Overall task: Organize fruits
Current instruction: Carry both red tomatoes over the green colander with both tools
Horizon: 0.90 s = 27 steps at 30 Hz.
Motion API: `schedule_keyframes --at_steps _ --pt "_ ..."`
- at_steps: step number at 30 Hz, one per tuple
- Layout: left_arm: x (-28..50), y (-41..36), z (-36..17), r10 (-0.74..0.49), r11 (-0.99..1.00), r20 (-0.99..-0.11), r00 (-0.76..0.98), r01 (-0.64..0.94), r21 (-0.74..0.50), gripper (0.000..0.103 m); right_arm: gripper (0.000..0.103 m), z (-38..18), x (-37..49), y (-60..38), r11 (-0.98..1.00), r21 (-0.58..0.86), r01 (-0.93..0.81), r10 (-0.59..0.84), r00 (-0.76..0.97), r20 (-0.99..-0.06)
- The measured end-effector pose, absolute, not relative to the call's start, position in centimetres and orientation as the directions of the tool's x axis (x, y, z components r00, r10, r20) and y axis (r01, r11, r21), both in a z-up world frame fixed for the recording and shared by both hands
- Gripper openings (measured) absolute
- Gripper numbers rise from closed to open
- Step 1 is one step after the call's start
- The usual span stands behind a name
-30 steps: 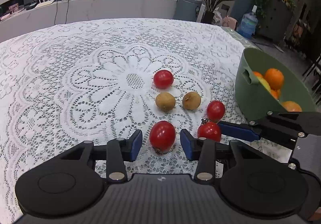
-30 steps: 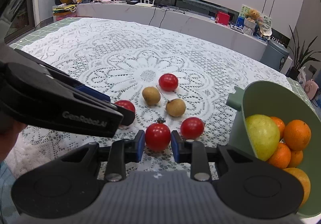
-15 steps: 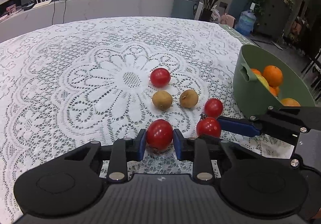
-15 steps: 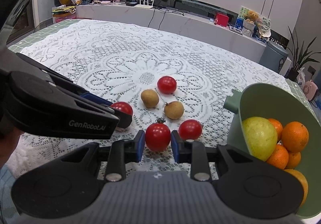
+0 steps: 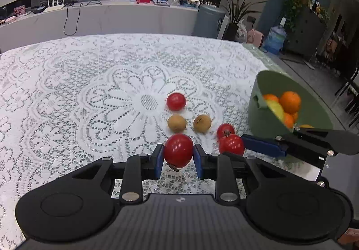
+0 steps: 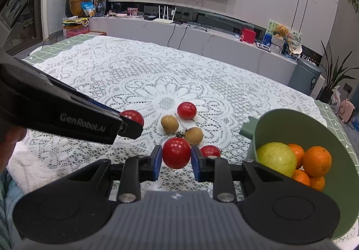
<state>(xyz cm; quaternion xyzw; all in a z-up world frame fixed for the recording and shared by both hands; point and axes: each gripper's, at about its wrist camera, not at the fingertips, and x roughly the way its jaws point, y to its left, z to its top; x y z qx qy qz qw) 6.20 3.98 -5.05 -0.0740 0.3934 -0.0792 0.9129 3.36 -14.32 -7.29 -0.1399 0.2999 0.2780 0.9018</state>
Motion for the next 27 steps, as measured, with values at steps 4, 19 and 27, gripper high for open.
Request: schedule_keyframes --at_steps 4,19,27 --pt "5.7 3.5 -3.8 -0.208 0.976 -0.684 0.699 0.097 -0.197 0.031 0.024 -6.3 2.7 -15.0 0.807 -0.090 -0.583 0.428 0.683 -0.592" --pt "5.0 0.4 -0.4 -0.262 0.965 -0.619 0.740 0.187 -0.185 0.031 0.024 -2.7 2.1 -19.6 0.848 -0.054 -0.527 0.418 0.728 -0.543" --pt "6.0 -2.4 1.0 -0.320 0.947 -0.596 0.737 0.266 -0.179 0.031 0.024 -1.3 3.5 -22.9 0.874 -0.052 -0.484 0.372 0.733 -0.570"
